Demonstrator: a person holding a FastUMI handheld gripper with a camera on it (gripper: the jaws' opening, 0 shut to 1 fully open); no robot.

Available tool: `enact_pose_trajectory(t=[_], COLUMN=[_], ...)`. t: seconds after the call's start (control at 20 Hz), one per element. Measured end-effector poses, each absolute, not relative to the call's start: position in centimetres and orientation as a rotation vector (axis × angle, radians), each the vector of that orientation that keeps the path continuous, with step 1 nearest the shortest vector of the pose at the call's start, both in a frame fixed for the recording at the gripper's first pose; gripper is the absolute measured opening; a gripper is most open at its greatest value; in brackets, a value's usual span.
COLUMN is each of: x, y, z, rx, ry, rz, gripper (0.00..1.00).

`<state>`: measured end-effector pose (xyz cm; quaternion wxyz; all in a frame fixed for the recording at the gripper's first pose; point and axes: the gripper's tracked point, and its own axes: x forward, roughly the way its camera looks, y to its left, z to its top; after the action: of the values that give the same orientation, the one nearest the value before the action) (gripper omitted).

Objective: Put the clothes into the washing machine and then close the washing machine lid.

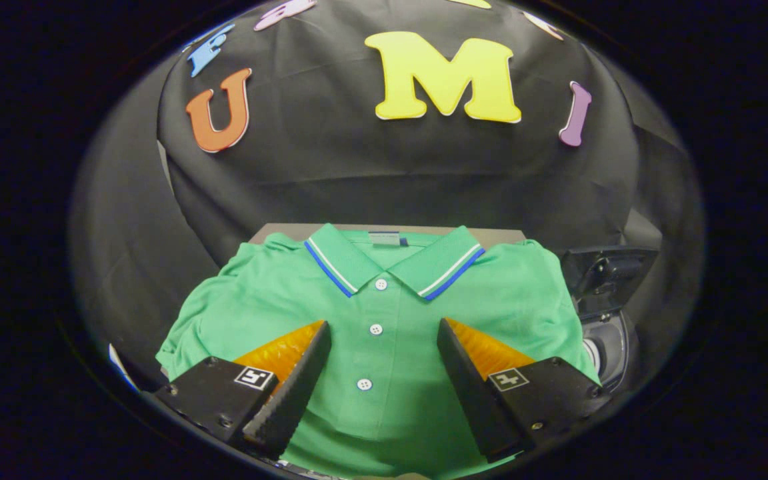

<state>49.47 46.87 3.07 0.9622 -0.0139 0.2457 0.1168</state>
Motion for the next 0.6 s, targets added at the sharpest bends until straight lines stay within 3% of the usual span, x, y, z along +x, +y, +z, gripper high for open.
enact_pose_trajectory(t=[0.35,0.6], x=[49.80,49.55], y=[47.34,47.73], z=[3.30,3.11], rx=[-0.030,-0.044], ry=[0.493,0.535], rz=[0.225,0.222], gripper=[1.00,0.95])
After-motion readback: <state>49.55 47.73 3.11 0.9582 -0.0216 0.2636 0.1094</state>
